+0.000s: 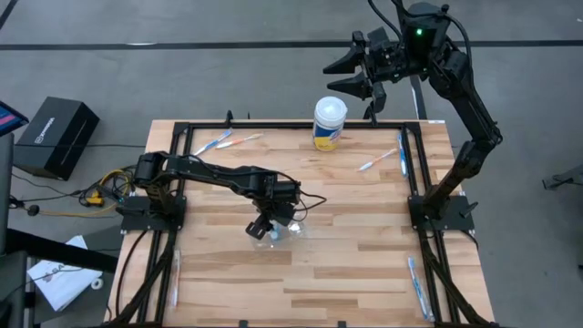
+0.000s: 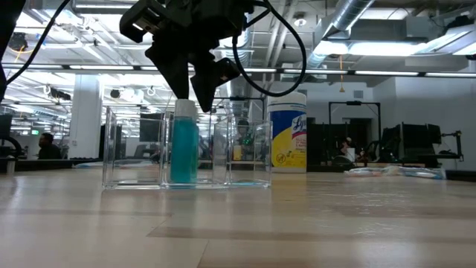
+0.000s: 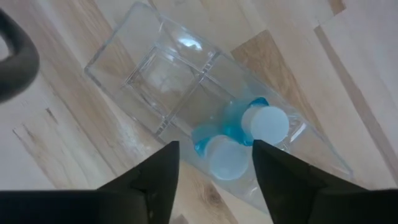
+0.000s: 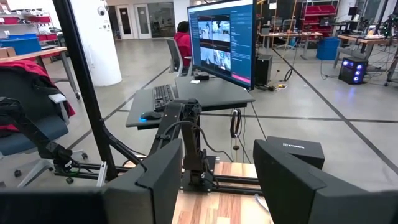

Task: Pick & Place toothbrushing station
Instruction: Put the top orange toothbrush into the transparent organizer

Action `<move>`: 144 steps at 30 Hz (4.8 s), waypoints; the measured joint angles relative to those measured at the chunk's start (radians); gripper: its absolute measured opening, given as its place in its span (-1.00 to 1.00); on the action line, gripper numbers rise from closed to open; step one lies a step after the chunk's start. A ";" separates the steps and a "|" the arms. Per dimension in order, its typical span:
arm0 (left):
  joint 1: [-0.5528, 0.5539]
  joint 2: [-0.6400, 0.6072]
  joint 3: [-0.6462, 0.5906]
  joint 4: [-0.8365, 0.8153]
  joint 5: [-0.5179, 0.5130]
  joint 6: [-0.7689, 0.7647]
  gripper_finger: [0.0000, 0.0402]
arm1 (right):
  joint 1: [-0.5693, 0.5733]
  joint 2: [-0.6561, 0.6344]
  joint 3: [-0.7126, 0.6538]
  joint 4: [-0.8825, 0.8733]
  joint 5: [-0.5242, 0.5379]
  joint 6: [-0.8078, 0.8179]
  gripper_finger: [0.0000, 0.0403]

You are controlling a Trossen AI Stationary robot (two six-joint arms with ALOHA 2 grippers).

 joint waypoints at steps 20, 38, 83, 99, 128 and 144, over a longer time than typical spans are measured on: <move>0.018 -0.008 0.180 -0.013 -0.027 -0.048 0.00 | 0.000 0.000 0.000 0.053 -0.022 0.011 -0.06; 0.463 -0.588 0.178 0.234 -0.434 -0.499 0.00 | -0.028 -0.013 -0.001 0.131 0.057 0.011 -0.06; 0.990 -0.041 -0.225 0.305 0.023 -0.253 0.00 | -0.067 -0.013 -0.005 0.164 0.181 0.133 -0.06; 0.999 0.052 -0.195 0.302 -0.021 -0.222 0.00 | -0.076 -0.013 -0.005 0.164 0.158 0.135 -0.06; 1.007 0.172 -0.189 0.306 -0.005 -0.207 -0.40 | -0.075 -0.013 -0.005 0.164 0.158 0.195 -0.06; 1.007 0.150 -0.196 0.304 0.042 -0.179 -0.97 | -0.075 -0.013 -0.005 0.165 0.158 0.184 -0.06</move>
